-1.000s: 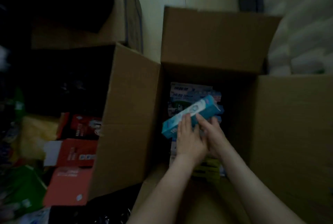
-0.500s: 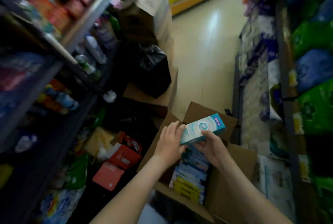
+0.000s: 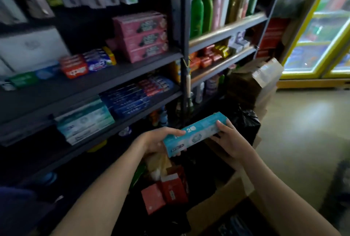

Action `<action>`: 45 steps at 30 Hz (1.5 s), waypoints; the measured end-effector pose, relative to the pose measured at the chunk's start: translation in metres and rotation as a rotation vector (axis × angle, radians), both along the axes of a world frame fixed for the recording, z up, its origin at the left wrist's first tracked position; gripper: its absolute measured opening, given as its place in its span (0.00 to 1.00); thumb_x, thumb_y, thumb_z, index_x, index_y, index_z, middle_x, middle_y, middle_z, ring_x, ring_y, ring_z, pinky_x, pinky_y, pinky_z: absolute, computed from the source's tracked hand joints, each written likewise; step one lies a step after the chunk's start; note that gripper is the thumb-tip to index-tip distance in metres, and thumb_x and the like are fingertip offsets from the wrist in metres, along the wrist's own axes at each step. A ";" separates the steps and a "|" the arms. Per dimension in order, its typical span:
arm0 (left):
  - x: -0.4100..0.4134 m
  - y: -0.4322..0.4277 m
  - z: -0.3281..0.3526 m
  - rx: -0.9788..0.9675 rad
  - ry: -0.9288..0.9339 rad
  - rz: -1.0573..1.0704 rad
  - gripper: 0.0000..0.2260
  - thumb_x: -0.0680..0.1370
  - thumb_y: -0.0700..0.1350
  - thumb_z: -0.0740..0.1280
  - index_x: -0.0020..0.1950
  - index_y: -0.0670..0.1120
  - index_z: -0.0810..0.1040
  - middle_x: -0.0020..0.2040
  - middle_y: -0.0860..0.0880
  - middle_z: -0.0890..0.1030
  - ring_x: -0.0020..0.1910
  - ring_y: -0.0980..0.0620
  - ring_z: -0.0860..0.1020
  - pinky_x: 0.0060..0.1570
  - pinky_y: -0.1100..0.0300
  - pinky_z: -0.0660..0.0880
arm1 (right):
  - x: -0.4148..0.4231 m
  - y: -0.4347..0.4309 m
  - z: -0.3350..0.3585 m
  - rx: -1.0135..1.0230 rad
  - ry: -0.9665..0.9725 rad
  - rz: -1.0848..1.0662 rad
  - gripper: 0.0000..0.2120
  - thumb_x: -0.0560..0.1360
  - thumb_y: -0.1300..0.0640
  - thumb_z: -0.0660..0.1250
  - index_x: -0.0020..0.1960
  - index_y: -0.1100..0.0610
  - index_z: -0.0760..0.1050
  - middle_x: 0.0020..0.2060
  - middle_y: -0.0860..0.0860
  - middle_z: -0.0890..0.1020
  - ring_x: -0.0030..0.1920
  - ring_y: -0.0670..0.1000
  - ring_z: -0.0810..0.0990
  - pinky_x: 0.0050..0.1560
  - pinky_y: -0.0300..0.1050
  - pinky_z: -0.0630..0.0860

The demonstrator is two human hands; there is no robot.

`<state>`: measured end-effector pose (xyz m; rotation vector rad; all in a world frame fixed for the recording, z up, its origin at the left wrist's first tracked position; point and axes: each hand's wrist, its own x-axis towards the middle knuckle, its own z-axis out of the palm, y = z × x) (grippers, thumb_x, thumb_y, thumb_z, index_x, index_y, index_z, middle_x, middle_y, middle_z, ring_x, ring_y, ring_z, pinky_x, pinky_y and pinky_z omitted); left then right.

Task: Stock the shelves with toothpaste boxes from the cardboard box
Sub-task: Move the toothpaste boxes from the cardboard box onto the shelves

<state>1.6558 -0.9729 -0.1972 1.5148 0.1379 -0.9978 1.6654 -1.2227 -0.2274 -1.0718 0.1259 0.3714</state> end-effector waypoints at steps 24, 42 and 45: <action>-0.056 0.239 -0.046 0.820 -0.455 0.983 0.19 0.81 0.54 0.60 0.65 0.43 0.74 0.59 0.45 0.79 0.56 0.48 0.77 0.50 0.58 0.72 | 0.086 0.298 -0.016 -0.576 -0.110 0.472 0.04 0.80 0.56 0.62 0.49 0.56 0.72 0.43 0.52 0.77 0.43 0.50 0.75 0.45 0.44 0.74; -0.016 0.302 -0.136 0.840 -0.492 1.381 0.19 0.81 0.52 0.60 0.68 0.44 0.73 0.60 0.44 0.79 0.58 0.46 0.76 0.50 0.57 0.71 | 0.120 0.410 -0.094 -0.628 -0.412 0.357 0.23 0.80 0.56 0.60 0.74 0.51 0.61 0.58 0.51 0.69 0.56 0.49 0.74 0.58 0.46 0.73; -0.012 0.300 -0.162 0.820 -0.589 1.444 0.20 0.80 0.52 0.61 0.69 0.45 0.73 0.68 0.45 0.73 0.66 0.47 0.72 0.64 0.50 0.69 | 0.124 0.413 -0.117 -0.608 -0.482 0.328 0.24 0.80 0.57 0.60 0.75 0.51 0.60 0.62 0.49 0.68 0.59 0.48 0.72 0.59 0.44 0.72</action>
